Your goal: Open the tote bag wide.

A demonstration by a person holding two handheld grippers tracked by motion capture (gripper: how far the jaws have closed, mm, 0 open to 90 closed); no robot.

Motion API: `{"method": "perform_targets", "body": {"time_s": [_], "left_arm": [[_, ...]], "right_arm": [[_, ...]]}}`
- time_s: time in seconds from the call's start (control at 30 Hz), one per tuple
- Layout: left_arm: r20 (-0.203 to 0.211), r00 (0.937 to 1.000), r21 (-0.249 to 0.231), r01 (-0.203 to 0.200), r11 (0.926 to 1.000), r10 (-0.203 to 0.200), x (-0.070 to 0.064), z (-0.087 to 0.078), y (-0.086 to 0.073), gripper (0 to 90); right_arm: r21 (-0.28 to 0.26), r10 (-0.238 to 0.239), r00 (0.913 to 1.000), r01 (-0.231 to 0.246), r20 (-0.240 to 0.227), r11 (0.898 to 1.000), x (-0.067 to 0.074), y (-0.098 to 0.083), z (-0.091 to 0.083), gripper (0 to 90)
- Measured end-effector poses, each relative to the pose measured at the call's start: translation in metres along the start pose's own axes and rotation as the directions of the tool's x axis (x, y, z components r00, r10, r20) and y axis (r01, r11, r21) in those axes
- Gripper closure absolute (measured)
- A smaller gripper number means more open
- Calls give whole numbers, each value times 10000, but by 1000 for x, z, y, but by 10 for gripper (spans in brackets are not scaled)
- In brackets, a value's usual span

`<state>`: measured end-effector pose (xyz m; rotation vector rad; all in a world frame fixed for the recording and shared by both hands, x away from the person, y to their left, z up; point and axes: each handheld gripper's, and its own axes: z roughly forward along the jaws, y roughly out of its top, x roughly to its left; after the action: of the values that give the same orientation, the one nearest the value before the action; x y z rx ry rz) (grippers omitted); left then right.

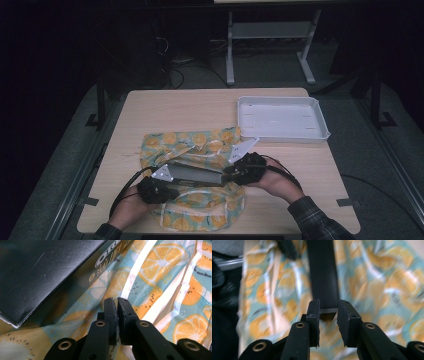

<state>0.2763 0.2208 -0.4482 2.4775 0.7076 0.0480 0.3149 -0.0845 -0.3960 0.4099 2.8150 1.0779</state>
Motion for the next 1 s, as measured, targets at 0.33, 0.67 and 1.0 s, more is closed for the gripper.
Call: {"method": "perform_targets", "body": {"time_s": [0.33, 0.67, 1.0], "left_arm": [[7, 10000, -4, -47, 10000, 47, 1, 0, -1, 869], [16, 9998, 129, -175, 9998, 175, 3, -1, -1, 876], [92, 9999, 66, -47, 10000, 46, 2, -1, -1, 882]], "right_arm": [[109, 102, 9996, -105, 274, 9999, -14, 10, 26, 741], [-59, 745, 9952, -743, 634, 9972, -29, 9, 32, 894], [646, 954, 9920, -1009, 824, 9928, -45, -3, 55, 895]]}}
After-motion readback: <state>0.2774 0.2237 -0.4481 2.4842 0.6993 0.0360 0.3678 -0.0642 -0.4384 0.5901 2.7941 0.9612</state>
